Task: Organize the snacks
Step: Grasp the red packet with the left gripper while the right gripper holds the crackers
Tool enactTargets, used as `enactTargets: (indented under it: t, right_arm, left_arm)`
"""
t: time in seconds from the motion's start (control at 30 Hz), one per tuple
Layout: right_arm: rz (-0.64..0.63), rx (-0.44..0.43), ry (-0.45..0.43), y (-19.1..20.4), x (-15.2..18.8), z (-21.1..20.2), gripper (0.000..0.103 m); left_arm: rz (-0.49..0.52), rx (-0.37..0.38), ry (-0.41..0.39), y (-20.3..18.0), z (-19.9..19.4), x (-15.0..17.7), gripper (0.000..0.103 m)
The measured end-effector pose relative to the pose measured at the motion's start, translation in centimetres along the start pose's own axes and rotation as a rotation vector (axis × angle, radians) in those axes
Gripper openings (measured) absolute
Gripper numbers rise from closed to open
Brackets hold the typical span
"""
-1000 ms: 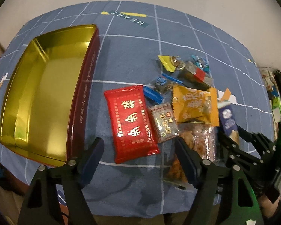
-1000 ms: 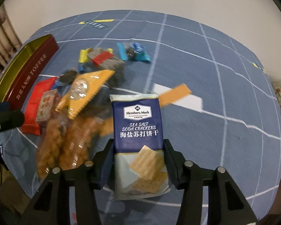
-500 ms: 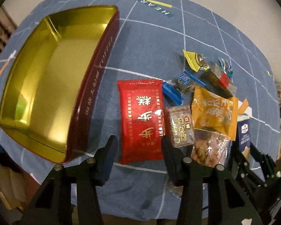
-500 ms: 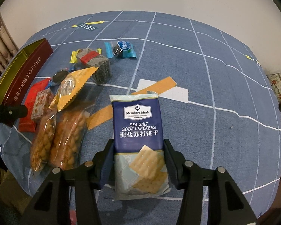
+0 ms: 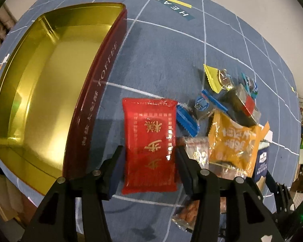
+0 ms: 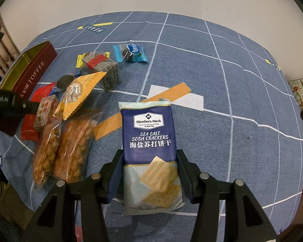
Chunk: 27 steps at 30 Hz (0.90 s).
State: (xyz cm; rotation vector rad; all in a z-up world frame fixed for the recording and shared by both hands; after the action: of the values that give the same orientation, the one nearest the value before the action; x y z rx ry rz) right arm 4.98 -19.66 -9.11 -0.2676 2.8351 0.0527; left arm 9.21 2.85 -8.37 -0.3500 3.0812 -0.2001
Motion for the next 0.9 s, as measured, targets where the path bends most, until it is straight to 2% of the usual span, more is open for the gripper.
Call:
enactTargets:
  t: [0.37, 0.5, 0.6, 0.9]
  right_arm:
    - [0.003, 0.002, 0.002, 0.0, -0.1, -0.1, 0.053]
    - [0.004, 0.001, 0.003, 0.0, -0.1, -0.1, 0.053]
    - [0.003, 0.002, 0.004, 0.0, -0.1, 0.0, 0.053]
    - [0.002, 0.006, 0.009, 0.1, -0.2, 0.0, 0.053]
  left_arm:
    - [0.044, -0.058, -0.021, -1.2, 0.9, -0.9, 0.054]
    - [0.075, -0.097, -0.029, -2.1, 1.2, -1.2, 0.046]
    - [0.072, -0.082, -0.030, -2.0, 1.0, -1.2, 0.042]
    - [0.117, -0.049, -0.015, -1.7, 0.3, 0.5, 0.041]
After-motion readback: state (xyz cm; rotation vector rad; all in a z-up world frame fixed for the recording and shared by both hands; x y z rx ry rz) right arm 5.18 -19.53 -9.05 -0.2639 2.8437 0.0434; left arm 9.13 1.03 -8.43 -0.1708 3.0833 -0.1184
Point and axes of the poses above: each gripper's, at about its wrist camera, not at the fingertips, and z roughly the way its jaws point, y to its left, x to its underside, the point moved 3 cm from there along z, roughly the way its jaws point, and after that the axes turned 7 degrees about y, right-handed, at the moved point
